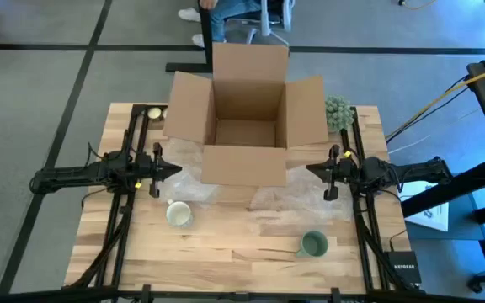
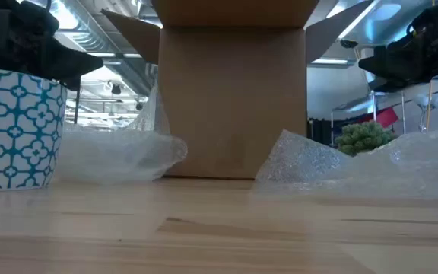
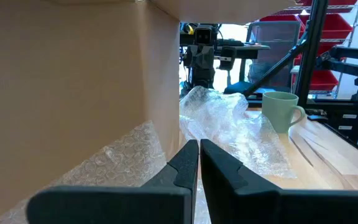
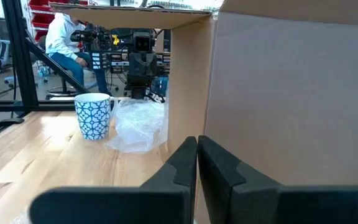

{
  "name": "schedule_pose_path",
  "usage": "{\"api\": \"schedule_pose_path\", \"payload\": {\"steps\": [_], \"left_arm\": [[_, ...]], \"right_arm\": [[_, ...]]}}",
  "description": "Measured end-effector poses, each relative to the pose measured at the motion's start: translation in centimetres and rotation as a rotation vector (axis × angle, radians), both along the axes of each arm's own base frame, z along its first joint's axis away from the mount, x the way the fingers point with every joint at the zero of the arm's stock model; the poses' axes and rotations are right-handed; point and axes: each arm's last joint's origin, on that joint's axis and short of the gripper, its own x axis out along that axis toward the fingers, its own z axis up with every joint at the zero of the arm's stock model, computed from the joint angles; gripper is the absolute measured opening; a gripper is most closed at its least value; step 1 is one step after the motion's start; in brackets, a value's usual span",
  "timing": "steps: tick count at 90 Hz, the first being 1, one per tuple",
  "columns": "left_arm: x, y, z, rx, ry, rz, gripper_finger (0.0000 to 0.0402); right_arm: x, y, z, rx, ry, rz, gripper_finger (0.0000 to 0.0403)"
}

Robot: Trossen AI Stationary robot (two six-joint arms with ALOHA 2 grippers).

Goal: Wrap mug
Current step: Prepare the bubble wrap

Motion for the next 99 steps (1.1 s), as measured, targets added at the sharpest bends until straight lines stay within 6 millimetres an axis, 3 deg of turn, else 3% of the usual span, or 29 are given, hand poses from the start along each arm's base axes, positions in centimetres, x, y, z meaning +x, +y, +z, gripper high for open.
{"api": "schedule_pose_path", "payload": {"steps": [30, 63, 83, 99], "left_arm": [[0.0, 0.0, 0.1, 0.006, -0.009, 0.001, 0.0000], [-0.1, 0.3, 1.2, -0.069, -0.141, 0.086, 0.0000], [-0.2, 0.4, 1.3, -0.058, -0.150, 0.138, 0.0000], [-0.2, 0.5, 1.3, -0.067, -0.154, 0.179, 0.0000]], "right_arm": [[0.0, 0.1, 0.0, 0.204, -0.029, 0.037, 0.0001], [0.0, 0.1, 1.4, 0.204, -0.070, 0.066, 0.0001], [0.7, 0.2, 3.7, 0.120, 0.079, 0.040, 0.0001], [2.2, 0.4, 4.9, 0.106, 0.304, -0.002, 0.0001]]}}
